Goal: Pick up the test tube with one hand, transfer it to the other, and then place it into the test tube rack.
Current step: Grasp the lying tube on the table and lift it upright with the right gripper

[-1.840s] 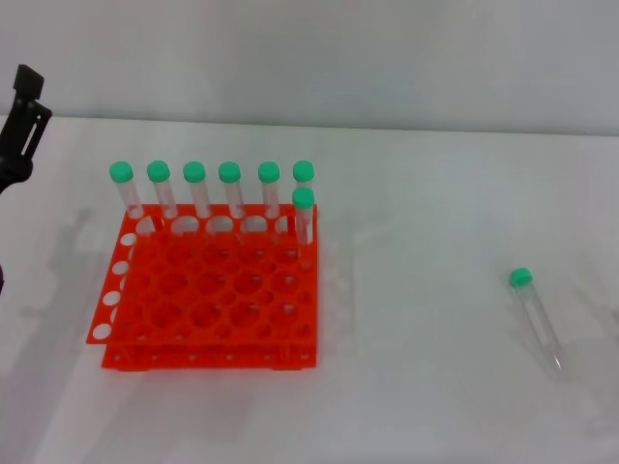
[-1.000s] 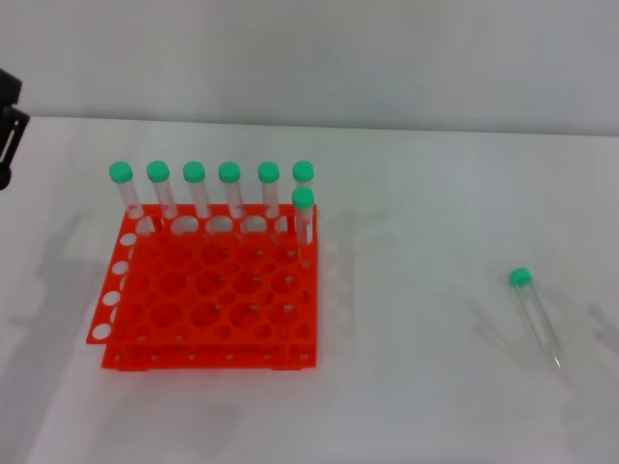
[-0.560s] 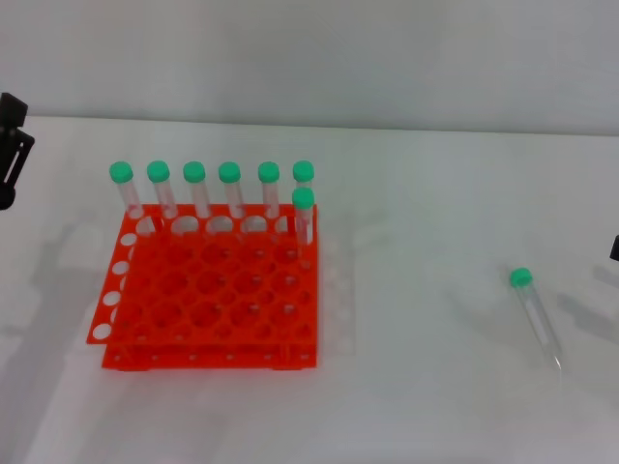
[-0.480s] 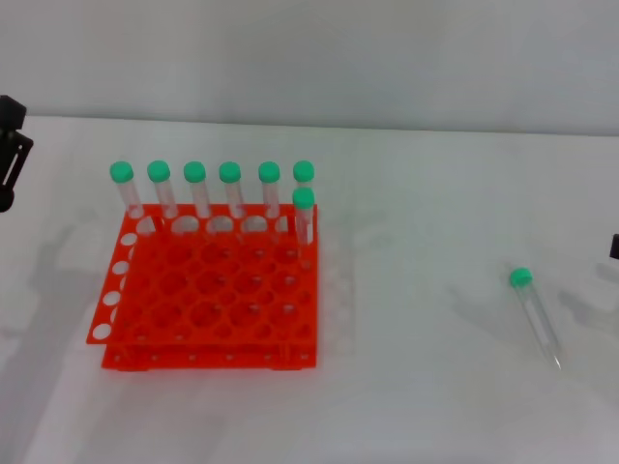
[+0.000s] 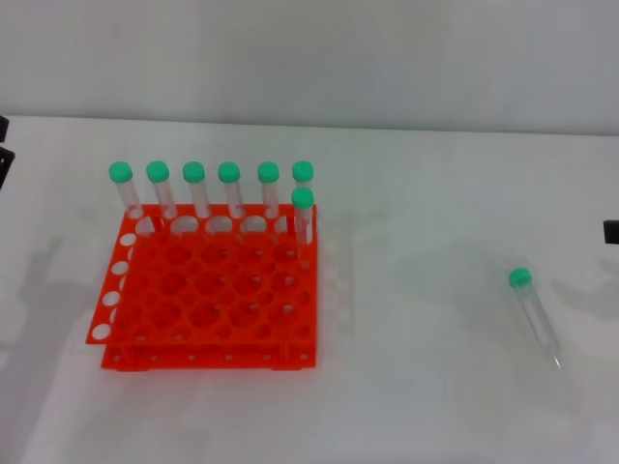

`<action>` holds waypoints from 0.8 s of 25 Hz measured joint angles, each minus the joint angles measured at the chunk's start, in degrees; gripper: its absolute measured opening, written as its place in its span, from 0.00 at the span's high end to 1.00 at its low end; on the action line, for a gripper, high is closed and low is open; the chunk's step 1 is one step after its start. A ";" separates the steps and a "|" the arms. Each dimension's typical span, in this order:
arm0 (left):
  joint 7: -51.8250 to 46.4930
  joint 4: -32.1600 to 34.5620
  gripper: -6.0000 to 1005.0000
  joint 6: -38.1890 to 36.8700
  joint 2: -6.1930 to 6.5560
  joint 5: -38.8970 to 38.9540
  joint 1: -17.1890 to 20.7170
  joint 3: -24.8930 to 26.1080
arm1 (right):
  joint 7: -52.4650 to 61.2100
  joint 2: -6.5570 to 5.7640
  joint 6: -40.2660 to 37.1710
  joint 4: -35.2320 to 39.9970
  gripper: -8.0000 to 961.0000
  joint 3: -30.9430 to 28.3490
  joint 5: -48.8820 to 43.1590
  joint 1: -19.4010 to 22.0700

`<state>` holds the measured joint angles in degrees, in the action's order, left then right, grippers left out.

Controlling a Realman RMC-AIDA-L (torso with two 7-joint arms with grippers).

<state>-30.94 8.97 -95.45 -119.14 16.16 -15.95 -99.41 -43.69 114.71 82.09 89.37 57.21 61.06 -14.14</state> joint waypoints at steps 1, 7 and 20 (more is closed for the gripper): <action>-0.36 -0.01 0.11 -0.24 0.01 0.00 0.17 0.00 | 2.06 -0.02 0.15 1.67 0.11 1.07 -1.63 -0.20; -0.61 -0.33 0.11 0.07 0.04 -0.25 0.31 -0.05 | 14.05 0.00 2.29 10.09 0.11 10.93 -15.26 -2.52; -0.37 -0.54 0.11 1.44 -0.07 -3.01 -0.27 -0.08 | 31.79 0.38 -1.18 9.11 0.14 34.49 -33.40 -5.35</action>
<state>-31.31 8.43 -94.01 -119.21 13.15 -16.23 -99.49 -11.90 115.08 80.91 98.49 91.70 27.66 -19.49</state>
